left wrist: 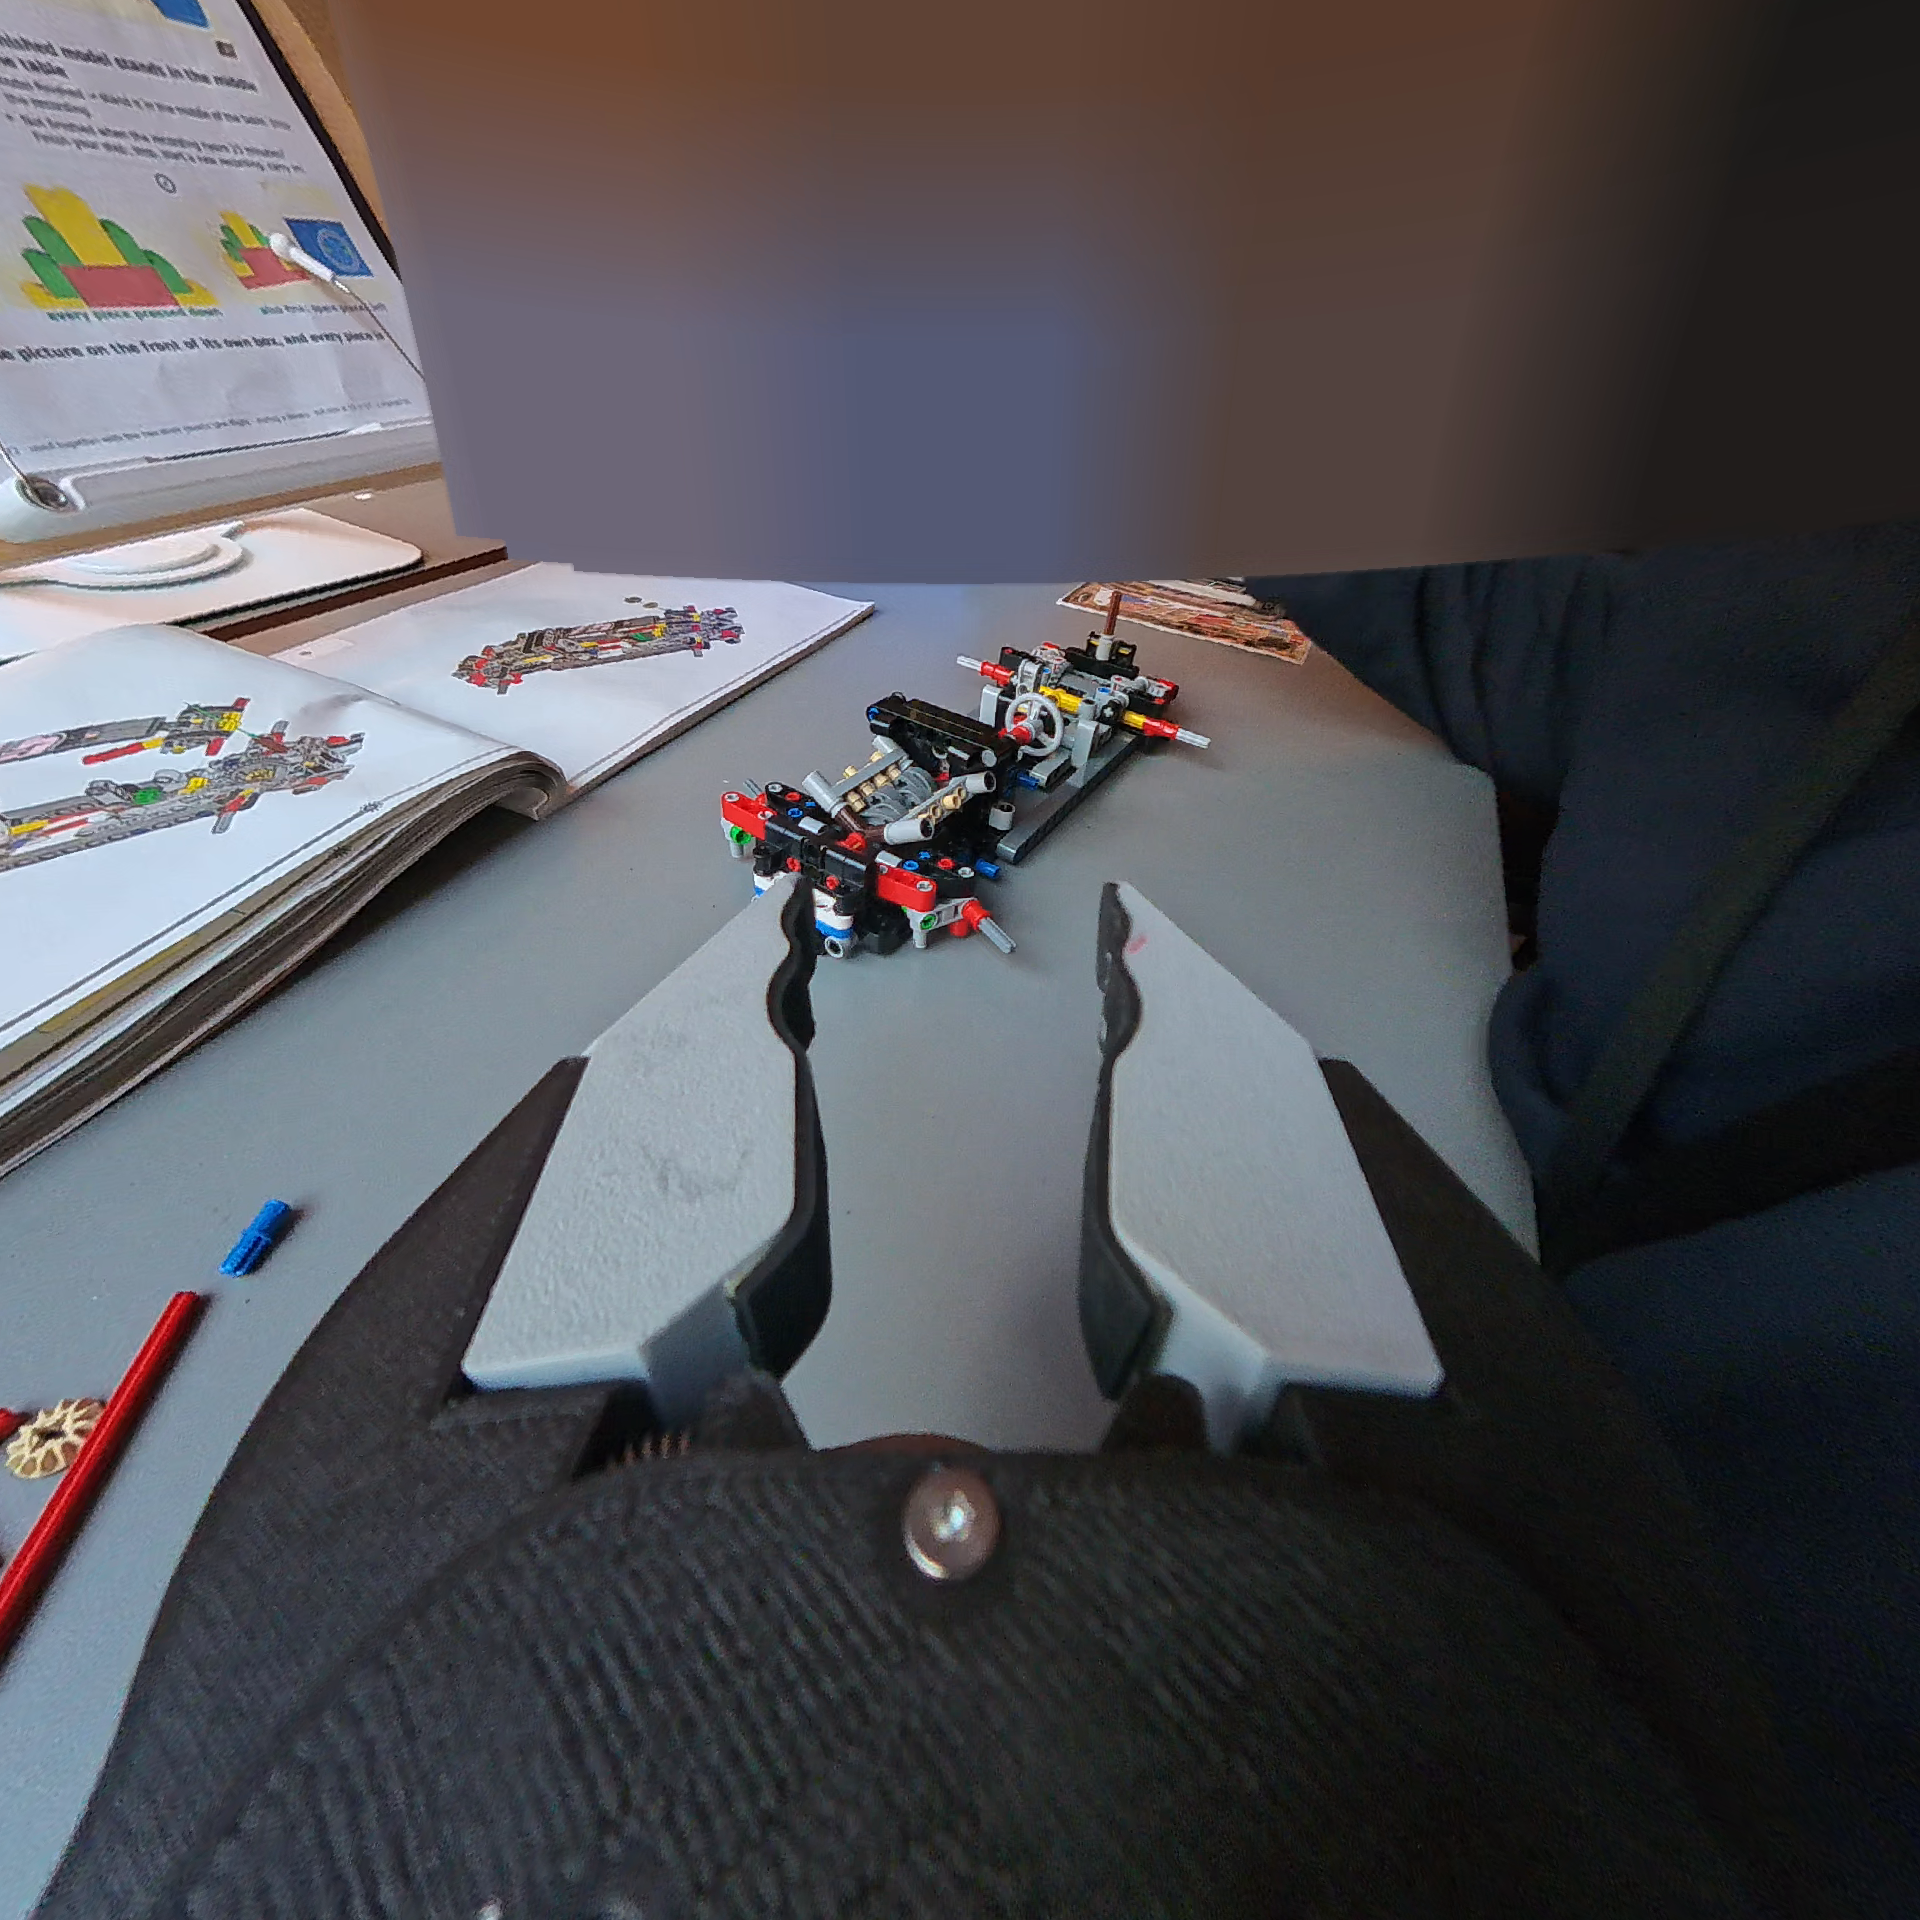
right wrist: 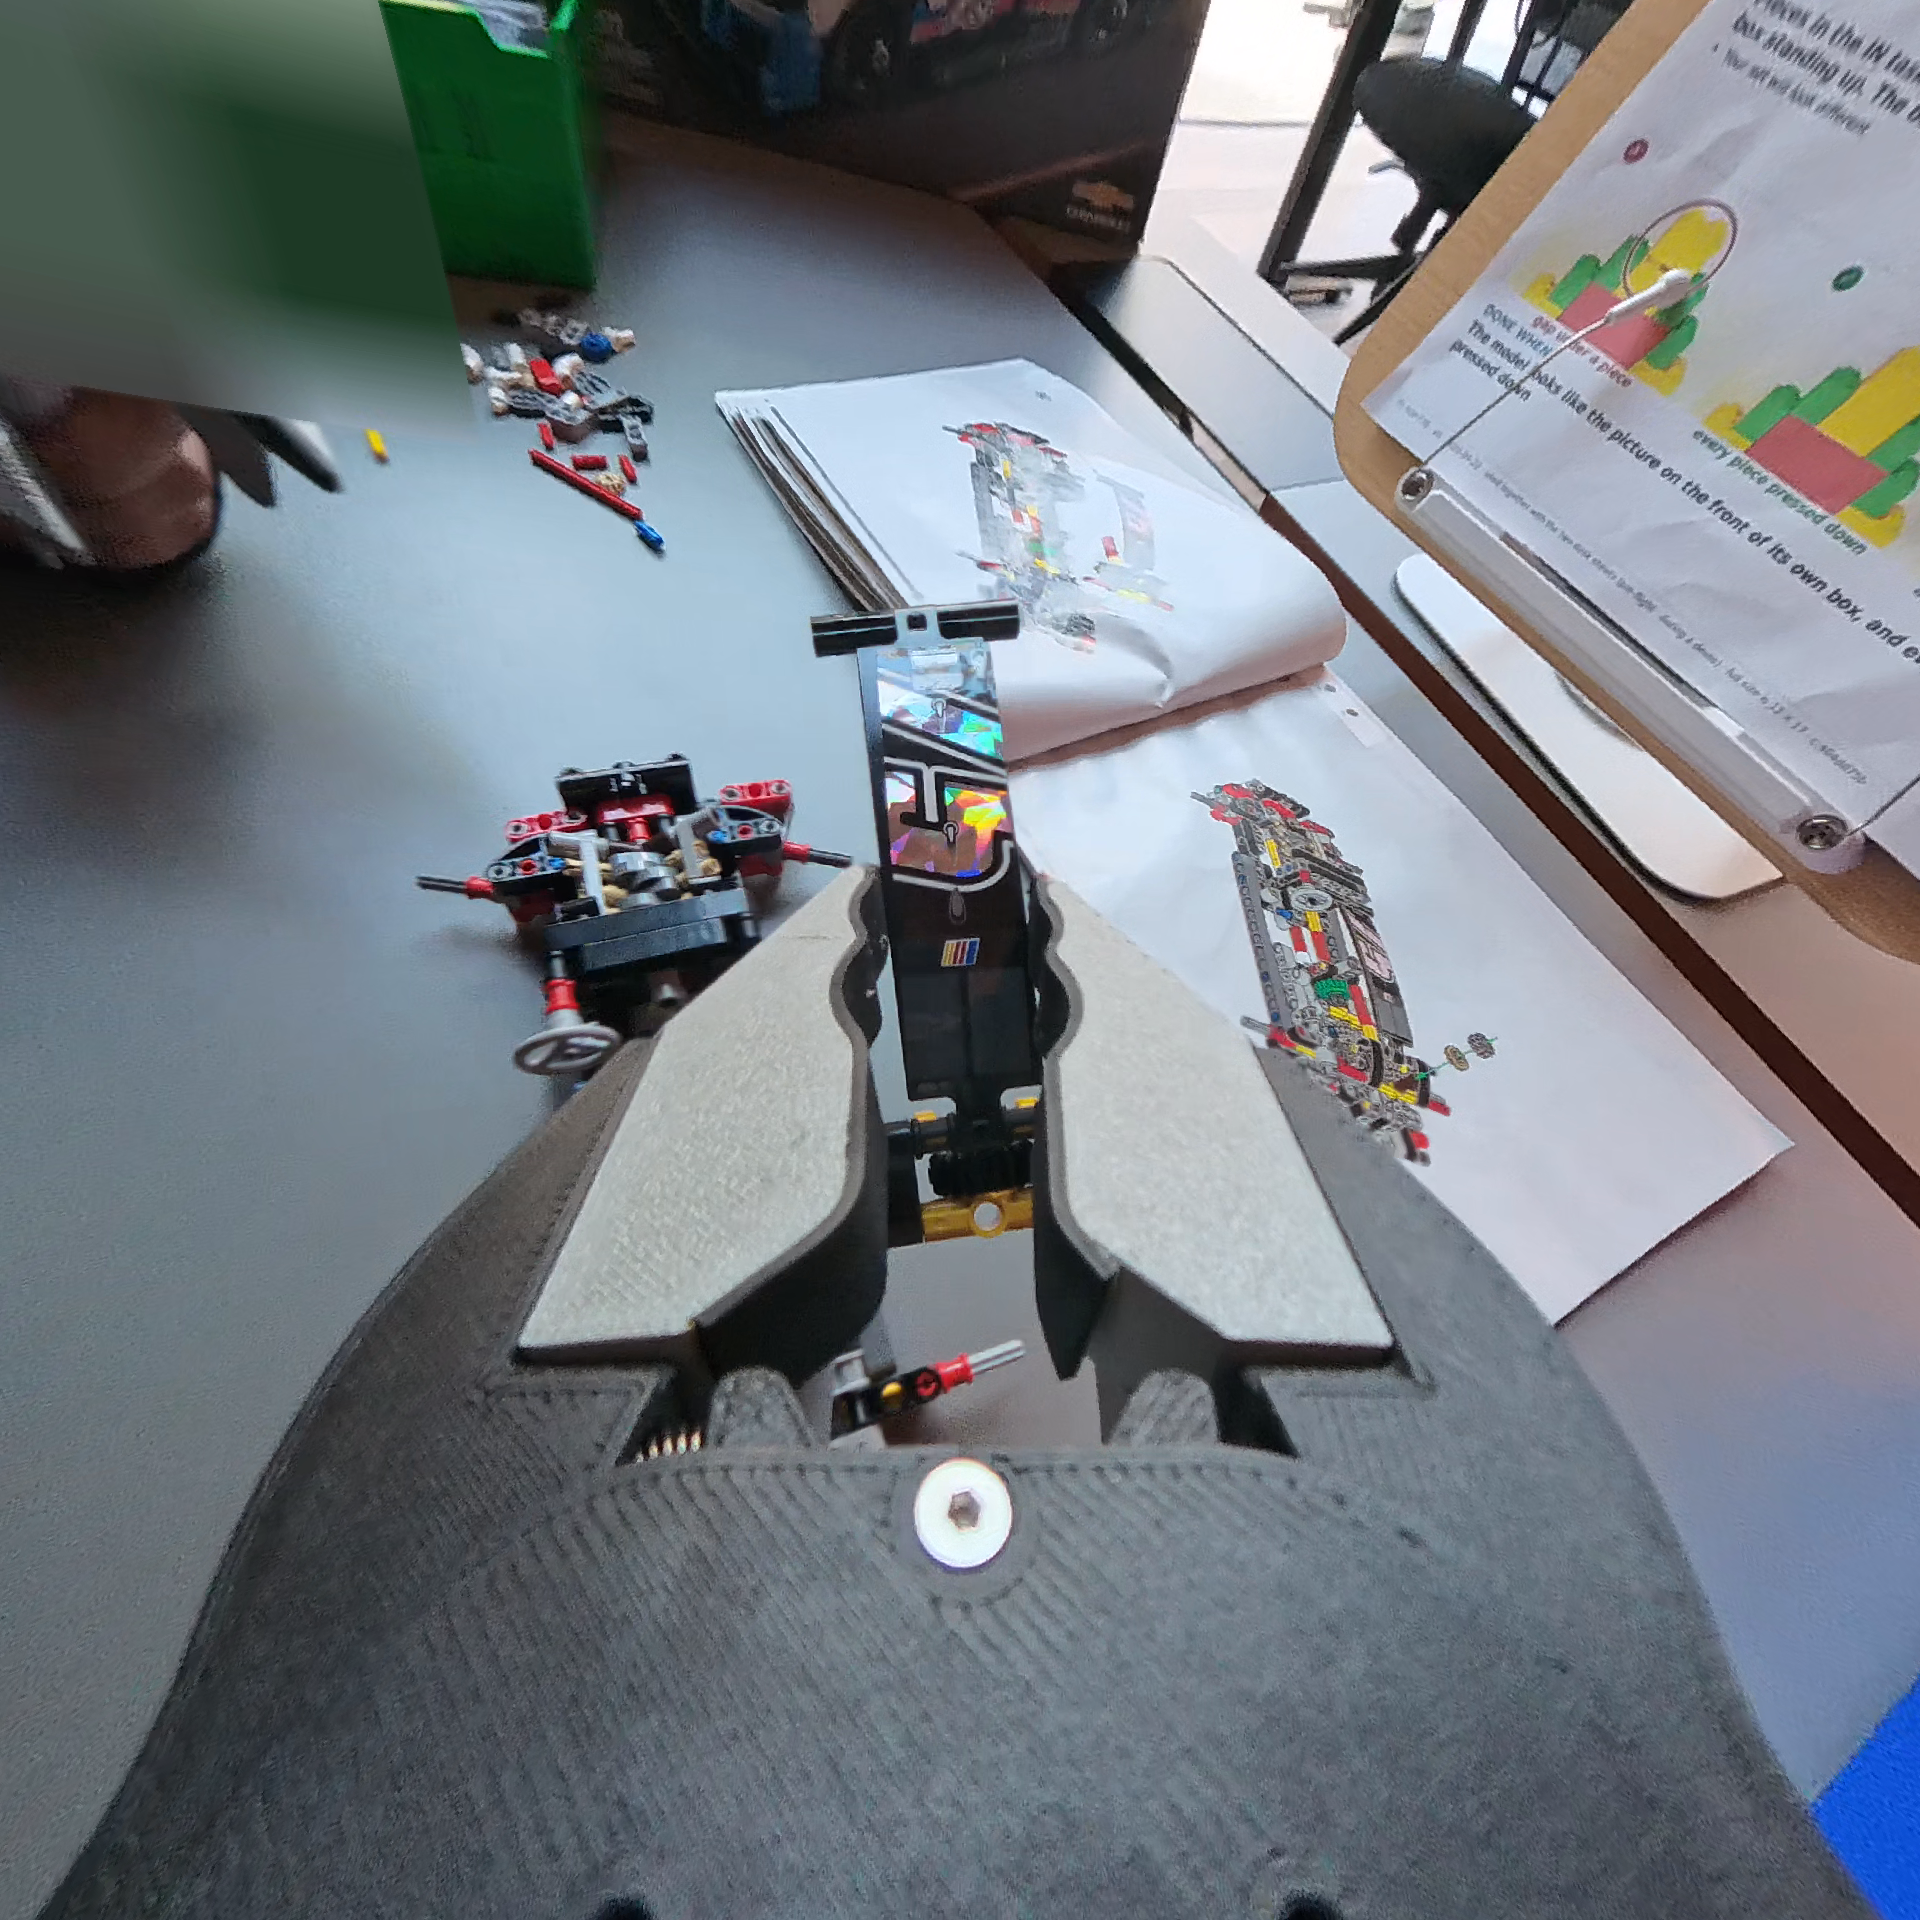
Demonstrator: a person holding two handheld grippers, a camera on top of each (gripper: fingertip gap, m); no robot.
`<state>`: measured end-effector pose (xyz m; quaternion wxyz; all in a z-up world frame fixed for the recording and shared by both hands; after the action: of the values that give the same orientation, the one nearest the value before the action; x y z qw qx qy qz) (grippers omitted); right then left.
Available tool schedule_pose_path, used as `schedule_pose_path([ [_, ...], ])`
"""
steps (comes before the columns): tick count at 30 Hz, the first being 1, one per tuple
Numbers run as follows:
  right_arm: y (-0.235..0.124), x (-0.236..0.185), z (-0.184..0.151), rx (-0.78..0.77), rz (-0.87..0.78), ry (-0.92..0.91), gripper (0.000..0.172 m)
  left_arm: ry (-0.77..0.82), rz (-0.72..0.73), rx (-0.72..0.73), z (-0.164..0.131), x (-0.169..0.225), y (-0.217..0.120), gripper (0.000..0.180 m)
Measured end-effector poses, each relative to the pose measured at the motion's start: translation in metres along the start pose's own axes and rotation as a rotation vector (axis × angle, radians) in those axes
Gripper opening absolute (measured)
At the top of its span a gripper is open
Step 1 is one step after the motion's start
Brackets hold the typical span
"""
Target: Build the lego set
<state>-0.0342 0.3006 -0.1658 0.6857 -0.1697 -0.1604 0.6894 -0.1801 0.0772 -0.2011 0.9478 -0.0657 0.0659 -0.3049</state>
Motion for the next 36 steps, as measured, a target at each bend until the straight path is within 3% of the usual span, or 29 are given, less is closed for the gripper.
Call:
schedule_pose_path([
  [6, 0.021, 0.008, 0.000, -0.082, 0.008, 0.023, 0.025, -0.034, -0.001, -0.026, -0.003, -0.004, 0.002, 0.049],
  [15, 0.020, 0.000, -0.006, -0.127, 0.057, 0.075, 0.025, -0.041, -0.002, -0.035, -0.004, -0.005, 0.003, 0.047],
  [21, 0.016, -0.001, -0.001, 0.033, 0.036, -0.045, 0.025, -0.051, -0.002, -0.033, -0.004, -0.006, 0.003, 0.046],
  [26, 0.010, 0.011, 0.003, 0.164, -0.019, -0.010, 0.025, -0.063, -0.010, -0.030, -0.005, -0.006, 0.000, 0.046],
  [36, 0.009, 0.032, -0.007, 0.173, -0.119, 0.002, 0.025, -0.121, -0.003, -0.048, -0.008, -0.012, 0.001, 0.045],
])
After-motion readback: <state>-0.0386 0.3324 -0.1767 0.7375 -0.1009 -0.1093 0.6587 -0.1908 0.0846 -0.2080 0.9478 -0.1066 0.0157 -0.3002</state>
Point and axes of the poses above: each gripper's, where its closed fingertips meet, y out along the fingers, z out of its top, x = y × z across the jaws, the point moved 4 cm from there along -y, back along the fingers, and after that the axes turned 10 degrees about y, right-handed, at the moved point
